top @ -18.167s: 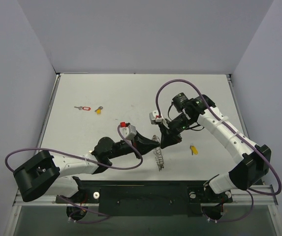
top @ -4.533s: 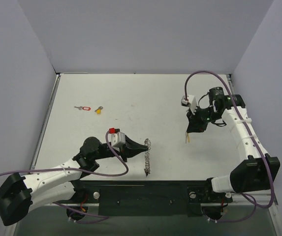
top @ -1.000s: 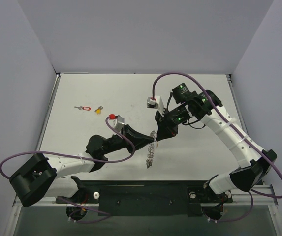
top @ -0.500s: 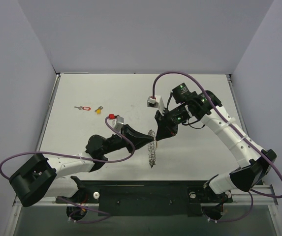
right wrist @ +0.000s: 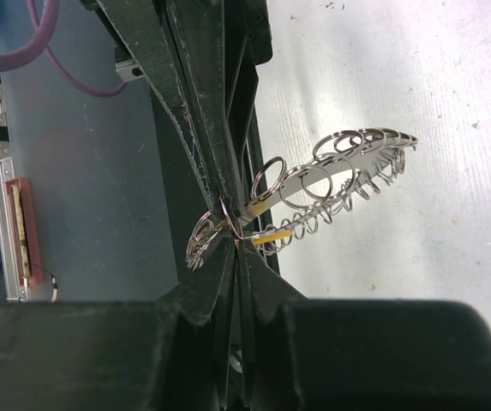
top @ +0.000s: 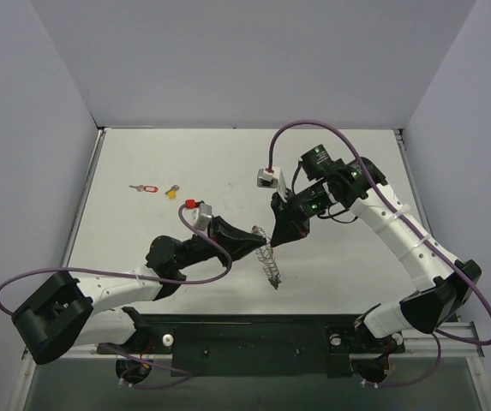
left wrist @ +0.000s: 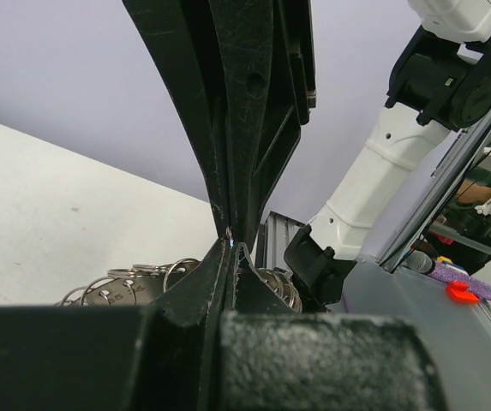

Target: Put the keys on the keyring

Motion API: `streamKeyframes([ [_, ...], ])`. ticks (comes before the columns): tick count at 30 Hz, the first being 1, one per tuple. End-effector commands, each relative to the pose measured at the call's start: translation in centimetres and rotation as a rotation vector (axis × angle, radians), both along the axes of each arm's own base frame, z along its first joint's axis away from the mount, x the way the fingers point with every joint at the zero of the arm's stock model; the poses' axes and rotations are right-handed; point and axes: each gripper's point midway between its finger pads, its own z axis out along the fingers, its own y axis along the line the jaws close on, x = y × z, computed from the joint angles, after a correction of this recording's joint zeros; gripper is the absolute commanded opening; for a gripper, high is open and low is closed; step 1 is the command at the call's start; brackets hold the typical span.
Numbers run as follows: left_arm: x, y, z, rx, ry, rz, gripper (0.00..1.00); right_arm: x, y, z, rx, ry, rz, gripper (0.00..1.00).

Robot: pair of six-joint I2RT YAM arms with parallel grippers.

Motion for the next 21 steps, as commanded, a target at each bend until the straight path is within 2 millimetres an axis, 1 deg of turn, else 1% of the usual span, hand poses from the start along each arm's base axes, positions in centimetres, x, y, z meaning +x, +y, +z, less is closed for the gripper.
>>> streamKeyframes([
  [1, -1.2, 0.8, 3.1, -0.068, -0.126, -0.013, 0.00, -0.9, -0.6, 2.4, 0.066, -0.071, 0.075, 0.00],
  [2, -1.2, 0.7, 2.9, -0.058, -0.135, -0.012, 0.00, -0.9, -0.7, 2.6, 0.070, -0.080, 0.083, 0.00],
  [6, -1.3, 0.8, 2.1, -0.017, -0.168, -0.014, 0.00, -2.1, -1.7, 3.5, 0.093, -0.125, 0.174, 0.00],
  [7, -1.7, 0.8, 1.8, -0.005, -0.188, -0.031, 0.00, -2.9, -2.4, 3.5, 0.089, -0.145, 0.231, 0.00],
  [8, -2.0, 0.9, 1.5, 0.006, -0.224, -0.036, 0.00, -3.1, -2.6, 3.8, 0.090, -0.169, 0.255, 0.00],
  [9, -2.8, 1.1, 1.7, -0.002, -0.271, -0.069, 0.00, -3.5, -3.3, 3.6, 0.073, -0.194, 0.300, 0.00],
  [10, -3.2, 1.2, 1.4, 0.000, -0.288, -0.079, 0.00, -3.6, -3.5, 3.6, 0.067, -0.215, 0.319, 0.00],
  [11, -3.5, 1.6, 1.7, -0.015, -0.319, -0.088, 0.00, -4.0, -4.0, 3.4, 0.059, -0.236, 0.359, 0.00],
  [12, -3.6, 1.8, 1.6, -0.019, -0.326, -0.092, 0.00, -4.4, -4.4, 3.4, 0.057, -0.237, 0.381, 0.00],
  [14, -4.1, 2.2, 2.0, -0.039, -0.346, -0.112, 0.00, -4.9, -4.7, 3.1, 0.068, -0.276, 0.440, 0.00],
  [17, -4.7, 2.4, 2.7, -0.064, -0.362, -0.139, 0.00, -5.1, -4.8, 2.7, 0.089, -0.331, 0.510, 0.00],
  [21, -5.7, 2.8, 3.4, -0.098, -0.365, -0.188, 0.00, -5.6, -5.1, 1.9, 0.111, -0.361, 0.587, 0.00],
])
